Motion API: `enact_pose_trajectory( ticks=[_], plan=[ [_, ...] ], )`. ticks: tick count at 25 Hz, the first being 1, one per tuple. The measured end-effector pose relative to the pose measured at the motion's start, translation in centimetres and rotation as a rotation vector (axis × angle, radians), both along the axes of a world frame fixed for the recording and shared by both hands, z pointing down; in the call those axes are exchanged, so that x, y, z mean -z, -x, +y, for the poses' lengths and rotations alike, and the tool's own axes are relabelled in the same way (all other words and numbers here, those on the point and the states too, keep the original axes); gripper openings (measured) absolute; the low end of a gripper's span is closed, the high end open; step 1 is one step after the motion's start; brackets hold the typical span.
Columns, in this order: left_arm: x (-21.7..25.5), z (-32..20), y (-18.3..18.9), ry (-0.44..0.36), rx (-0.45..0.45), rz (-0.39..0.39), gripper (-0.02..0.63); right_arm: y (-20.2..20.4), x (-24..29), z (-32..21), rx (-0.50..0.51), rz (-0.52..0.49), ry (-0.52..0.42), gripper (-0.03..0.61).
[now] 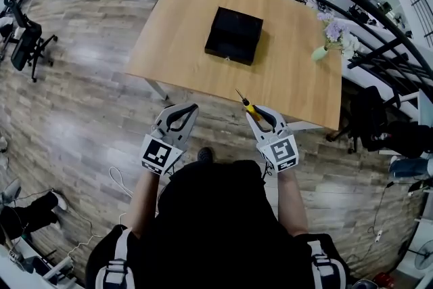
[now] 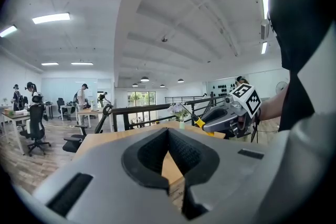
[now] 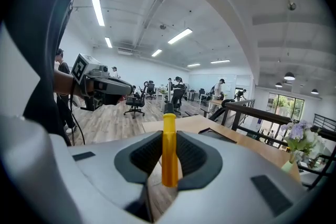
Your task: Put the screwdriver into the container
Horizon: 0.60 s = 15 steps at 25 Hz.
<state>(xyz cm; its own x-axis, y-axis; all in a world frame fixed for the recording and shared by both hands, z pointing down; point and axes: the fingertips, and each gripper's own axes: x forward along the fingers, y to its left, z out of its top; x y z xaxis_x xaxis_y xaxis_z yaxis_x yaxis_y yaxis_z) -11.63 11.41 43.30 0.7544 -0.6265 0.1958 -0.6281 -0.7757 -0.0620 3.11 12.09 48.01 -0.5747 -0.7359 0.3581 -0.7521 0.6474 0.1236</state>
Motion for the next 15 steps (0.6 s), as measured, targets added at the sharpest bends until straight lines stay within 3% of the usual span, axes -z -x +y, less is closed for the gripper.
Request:
enact_pose_trajectory(
  ticks=[8, 15],
  plan=[
    [-0.2, -1.1, 1.7, 0.011, 0.016, 0.021, 0.021, 1.5, 0.1, -1.1, 0.005, 0.001, 0.007, 0.092],
    [-0.6, -2.6, -0.1, 0.023, 0.022, 0.02, 0.021, 0.2, -0.9, -2.8, 0.025, -0.003, 0.025, 0.092]
  ],
)
